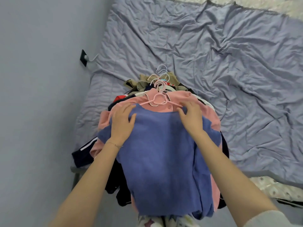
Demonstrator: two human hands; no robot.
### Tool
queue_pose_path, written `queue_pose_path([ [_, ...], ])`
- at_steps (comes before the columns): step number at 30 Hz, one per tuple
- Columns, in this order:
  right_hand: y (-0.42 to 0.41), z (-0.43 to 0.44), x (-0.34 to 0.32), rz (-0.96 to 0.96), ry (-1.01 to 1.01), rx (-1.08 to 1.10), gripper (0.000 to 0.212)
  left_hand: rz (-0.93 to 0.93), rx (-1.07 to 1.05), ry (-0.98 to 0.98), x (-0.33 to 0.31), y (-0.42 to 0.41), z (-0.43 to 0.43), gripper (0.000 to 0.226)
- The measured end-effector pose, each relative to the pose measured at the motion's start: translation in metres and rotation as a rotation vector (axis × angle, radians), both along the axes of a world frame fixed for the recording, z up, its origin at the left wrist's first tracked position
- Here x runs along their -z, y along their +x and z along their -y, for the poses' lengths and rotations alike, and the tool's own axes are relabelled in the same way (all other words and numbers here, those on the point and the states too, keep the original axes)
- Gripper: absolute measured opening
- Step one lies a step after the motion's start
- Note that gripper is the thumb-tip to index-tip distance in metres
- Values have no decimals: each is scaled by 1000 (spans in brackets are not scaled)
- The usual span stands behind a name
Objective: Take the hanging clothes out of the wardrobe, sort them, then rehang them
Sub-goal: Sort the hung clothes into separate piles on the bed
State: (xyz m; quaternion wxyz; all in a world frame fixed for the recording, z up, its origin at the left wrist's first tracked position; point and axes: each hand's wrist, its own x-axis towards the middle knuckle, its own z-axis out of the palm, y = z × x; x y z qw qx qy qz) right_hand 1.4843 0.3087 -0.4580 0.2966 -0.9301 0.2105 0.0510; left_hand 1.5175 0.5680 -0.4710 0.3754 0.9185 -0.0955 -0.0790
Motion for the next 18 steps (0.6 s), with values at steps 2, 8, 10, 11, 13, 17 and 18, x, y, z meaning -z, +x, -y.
queue_pose_path([
  [2, -21, -7, -26, 12, 47, 17, 31, -51, -30, -74, -18, -15, 4, 35],
  [8, -96, -17, -111, 144, 129, 142, 41, -105, -42, -218, -86, -63, 36, 38],
  [10, -122, -13, -134, 176, 183, 184, 42, -45, -4, -246, -108, -81, 49, 38],
  [11, -135, -10, -144, 200, 194, 203, 44, -18, 5, -265, -119, -91, 56, 38],
  [13, -161, -2, -161, 234, 219, 229, 45, 18, 5, -296, -138, -112, 66, 38],
  [17, -216, 18, -185, 269, 175, 271, 51, 41, 96, -297, -166, -152, 90, 40],
  [18, -231, 25, -190, 281, 155, 288, 53, 50, 128, -287, -171, -163, 97, 40],
])
